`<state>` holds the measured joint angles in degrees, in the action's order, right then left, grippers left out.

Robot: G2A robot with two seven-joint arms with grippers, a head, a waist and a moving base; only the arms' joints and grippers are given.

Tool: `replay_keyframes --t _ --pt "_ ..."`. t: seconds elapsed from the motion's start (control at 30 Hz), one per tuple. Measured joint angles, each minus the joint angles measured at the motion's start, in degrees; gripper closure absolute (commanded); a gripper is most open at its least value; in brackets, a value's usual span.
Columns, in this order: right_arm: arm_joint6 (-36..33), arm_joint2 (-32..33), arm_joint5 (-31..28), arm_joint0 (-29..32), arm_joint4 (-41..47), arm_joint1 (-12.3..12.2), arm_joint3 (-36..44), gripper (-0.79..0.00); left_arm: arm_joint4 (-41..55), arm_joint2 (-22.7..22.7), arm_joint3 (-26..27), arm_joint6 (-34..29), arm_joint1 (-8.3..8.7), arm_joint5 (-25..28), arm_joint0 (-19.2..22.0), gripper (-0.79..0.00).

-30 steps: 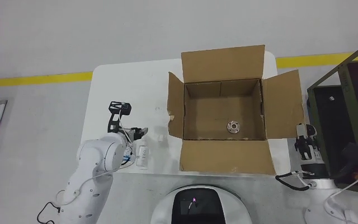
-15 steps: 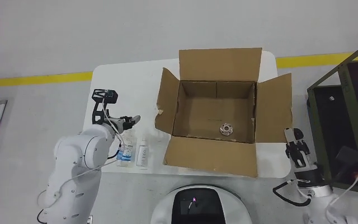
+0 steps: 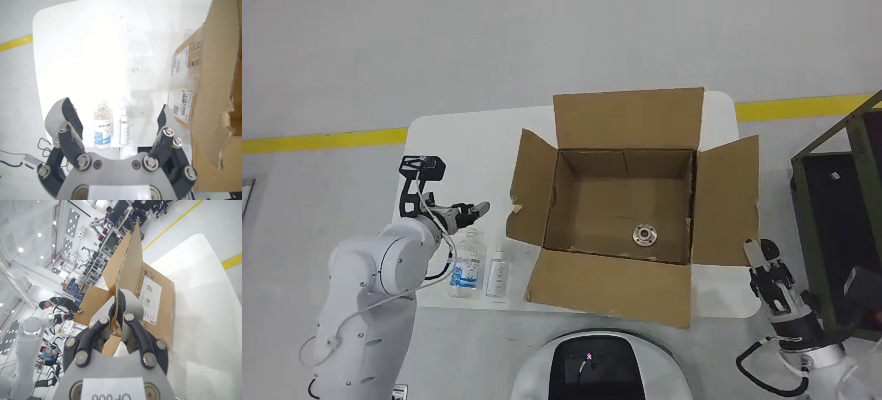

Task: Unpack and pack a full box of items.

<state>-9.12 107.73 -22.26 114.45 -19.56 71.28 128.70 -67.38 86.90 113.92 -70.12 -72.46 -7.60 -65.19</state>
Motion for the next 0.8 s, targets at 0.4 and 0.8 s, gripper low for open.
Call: replay_keyframes --t 0.4,0.8 --pt "-5.15 7.33 -7.48 6.12 7.02 -0.21 -0.11 0.000 4.21 -0.65 -0.37 0.82 0.15 0.52 1.47 -0.785" --pt "-5.26 7.61 -7.37 6.15 7.02 -0.22 -0.21 0.000 5.29 -0.61 -0.30 0.79 0.20 0.44 1.60 -0.785"
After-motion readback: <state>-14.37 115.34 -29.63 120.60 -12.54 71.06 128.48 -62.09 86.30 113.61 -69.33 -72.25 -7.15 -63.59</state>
